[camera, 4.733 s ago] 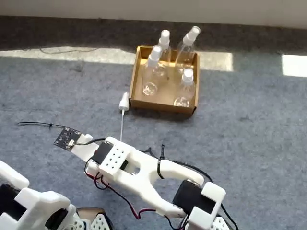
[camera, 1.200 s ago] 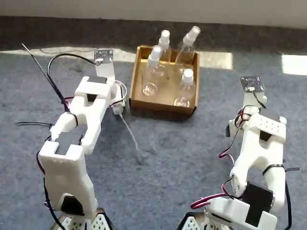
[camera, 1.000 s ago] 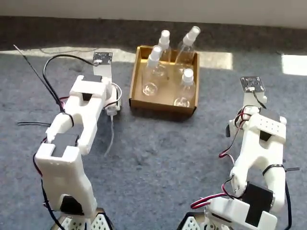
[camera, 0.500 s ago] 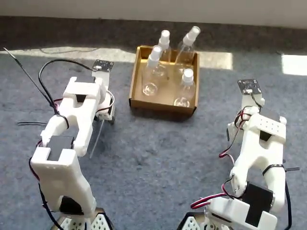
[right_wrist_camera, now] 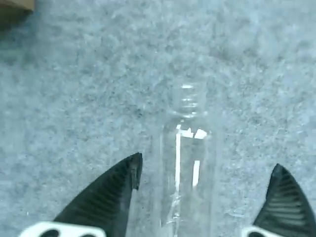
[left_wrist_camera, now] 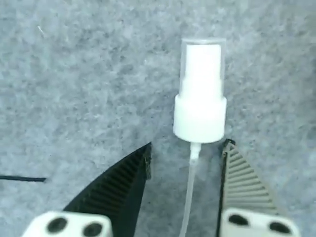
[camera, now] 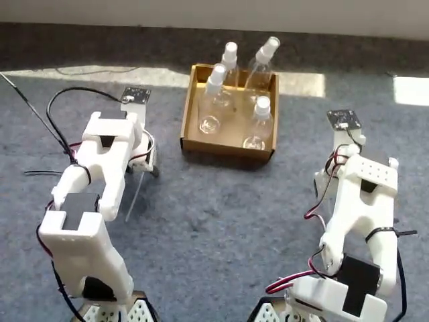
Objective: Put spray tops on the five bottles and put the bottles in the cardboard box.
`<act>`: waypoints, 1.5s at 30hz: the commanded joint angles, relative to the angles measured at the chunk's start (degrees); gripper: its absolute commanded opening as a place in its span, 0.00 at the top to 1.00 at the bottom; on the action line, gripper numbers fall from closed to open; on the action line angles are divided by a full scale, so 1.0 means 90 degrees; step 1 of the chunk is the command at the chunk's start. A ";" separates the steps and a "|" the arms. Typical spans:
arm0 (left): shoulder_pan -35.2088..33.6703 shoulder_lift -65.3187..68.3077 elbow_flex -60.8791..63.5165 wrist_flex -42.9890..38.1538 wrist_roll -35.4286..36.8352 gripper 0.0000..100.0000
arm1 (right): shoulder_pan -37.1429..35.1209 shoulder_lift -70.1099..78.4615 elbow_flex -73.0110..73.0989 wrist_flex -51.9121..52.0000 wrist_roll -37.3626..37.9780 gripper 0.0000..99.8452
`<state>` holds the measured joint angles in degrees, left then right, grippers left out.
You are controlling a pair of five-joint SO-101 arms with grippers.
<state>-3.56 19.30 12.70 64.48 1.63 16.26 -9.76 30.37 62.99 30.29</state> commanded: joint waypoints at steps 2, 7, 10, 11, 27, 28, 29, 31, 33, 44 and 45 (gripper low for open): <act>-0.0073 -0.0151 0.0024 -0.0068 0.0049 0.77 | -0.0405 0.0034 -0.0513 0.0054 0.0078 0.66; -0.0083 -0.0151 0.0034 -0.0059 0.0049 0.77 | -0.0405 0.0962 -0.0669 0.0005 0.0078 0.68; -0.0220 -0.0151 0.0034 -0.0078 0.0059 0.77 | -0.0181 0.1519 -0.1040 0.0034 0.0049 0.69; -0.0259 -0.0151 0.0034 -0.0078 0.0059 0.77 | -0.0093 0.1646 -0.1177 0.0044 0.0049 0.69; -0.0298 -0.0142 0.0034 -0.0088 0.0068 0.77 | 0.0015 0.2642 -0.1607 0.0015 0.0078 0.87; -0.0298 -0.0142 0.0034 -0.0088 0.0068 0.77 | 0.0015 0.2642 -0.1607 0.0015 0.0078 0.89; -0.0298 -0.0142 0.0034 -0.0088 0.0068 0.77 | 0.0015 0.2623 -0.1607 0.0015 0.0078 0.92; -0.0298 -0.0142 0.0034 -0.0088 0.0068 0.77 | 0.0024 0.2574 -0.1617 0.0024 0.0078 0.98; -0.0298 -0.0142 0.0034 -0.0078 0.0068 0.77 | 0.0024 0.2447 -0.1617 0.0044 0.0078 1.00; -0.0269 -0.0190 -0.0171 -0.0029 0.0049 0.77 | -0.0083 0.0015 -0.1382 0.0093 0.0029 1.00; -0.0269 -0.0161 -0.0230 0.0000 0.0049 0.77 | -0.0132 -0.0278 -0.1216 0.0132 0.0029 1.00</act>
<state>-5.67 19.12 12.44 64.22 1.71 16.62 -2.90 17.71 63.34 30.37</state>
